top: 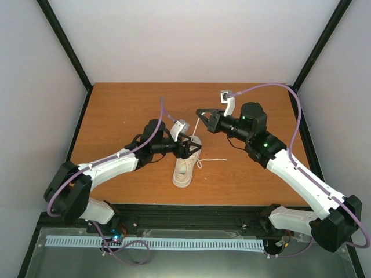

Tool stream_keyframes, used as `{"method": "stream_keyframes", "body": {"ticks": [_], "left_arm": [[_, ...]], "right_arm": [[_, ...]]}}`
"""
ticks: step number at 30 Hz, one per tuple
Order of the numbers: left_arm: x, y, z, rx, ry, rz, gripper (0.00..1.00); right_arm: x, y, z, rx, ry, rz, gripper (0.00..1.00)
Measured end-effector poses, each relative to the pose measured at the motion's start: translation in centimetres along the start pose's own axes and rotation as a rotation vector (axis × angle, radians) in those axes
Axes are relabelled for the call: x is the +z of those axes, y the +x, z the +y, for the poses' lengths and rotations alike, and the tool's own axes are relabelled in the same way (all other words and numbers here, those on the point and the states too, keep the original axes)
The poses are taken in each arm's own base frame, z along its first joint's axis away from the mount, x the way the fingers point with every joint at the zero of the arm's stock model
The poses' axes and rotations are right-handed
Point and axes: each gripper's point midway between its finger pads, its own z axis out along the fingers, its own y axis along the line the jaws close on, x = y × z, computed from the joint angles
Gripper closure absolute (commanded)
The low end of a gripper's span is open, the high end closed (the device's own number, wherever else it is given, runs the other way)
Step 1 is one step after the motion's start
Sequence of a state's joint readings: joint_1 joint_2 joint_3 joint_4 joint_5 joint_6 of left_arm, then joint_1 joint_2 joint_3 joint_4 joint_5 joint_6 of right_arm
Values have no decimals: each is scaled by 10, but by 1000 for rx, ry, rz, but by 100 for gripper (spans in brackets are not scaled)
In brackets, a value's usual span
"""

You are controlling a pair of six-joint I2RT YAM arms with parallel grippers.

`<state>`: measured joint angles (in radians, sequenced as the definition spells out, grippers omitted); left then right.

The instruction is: Tie the shoes

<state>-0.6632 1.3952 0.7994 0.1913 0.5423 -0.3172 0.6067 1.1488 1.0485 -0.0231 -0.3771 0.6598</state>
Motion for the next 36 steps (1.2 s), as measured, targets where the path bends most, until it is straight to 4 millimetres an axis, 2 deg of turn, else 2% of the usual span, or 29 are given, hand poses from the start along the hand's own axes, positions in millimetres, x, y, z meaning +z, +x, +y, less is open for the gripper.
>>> {"method": "stream_keyframes", "body": {"ticks": [5, 9, 15, 16, 17, 20, 21, 22, 25, 29, 33, 36], "left_arm": [[7, 7, 7, -6, -8, 12, 84], [5, 5, 11, -11, -31, -16, 99], [-3, 4, 29, -61, -125, -37, 99], [-6, 3, 32, -72, -138, -42, 99], [-10, 3, 35, -86, -150, -48, 99], [-24, 6, 51, -143, -197, -59, 99], [-27, 8, 57, -158, -214, -57, 99], [-29, 10, 64, -175, -232, -51, 99], [-29, 25, 85, -222, -283, -10, 99], [-24, 49, 97, -270, -313, 65, 99], [-27, 52, 99, -278, -330, 77, 99], [-30, 52, 103, -295, -348, 89, 99]], "right_arm": [[1, -1, -6, -12, 33, -7, 97], [5, 3, -21, -18, 90, 0, 97], [21, 13, -67, -33, 272, 27, 92], [24, 16, -75, -35, 300, 40, 88], [28, 20, -84, -37, 326, 52, 80], [42, 36, -110, -42, 394, 105, 32], [47, 43, -119, -38, 414, 127, 21], [51, 50, -128, -36, 437, 148, 16], [54, 69, -150, -33, 503, 211, 11], [41, 74, -159, -51, 567, 228, 8], [8, 93, -172, -44, 637, 256, 8], [-19, 127, -189, 6, 694, 315, 9]]}}
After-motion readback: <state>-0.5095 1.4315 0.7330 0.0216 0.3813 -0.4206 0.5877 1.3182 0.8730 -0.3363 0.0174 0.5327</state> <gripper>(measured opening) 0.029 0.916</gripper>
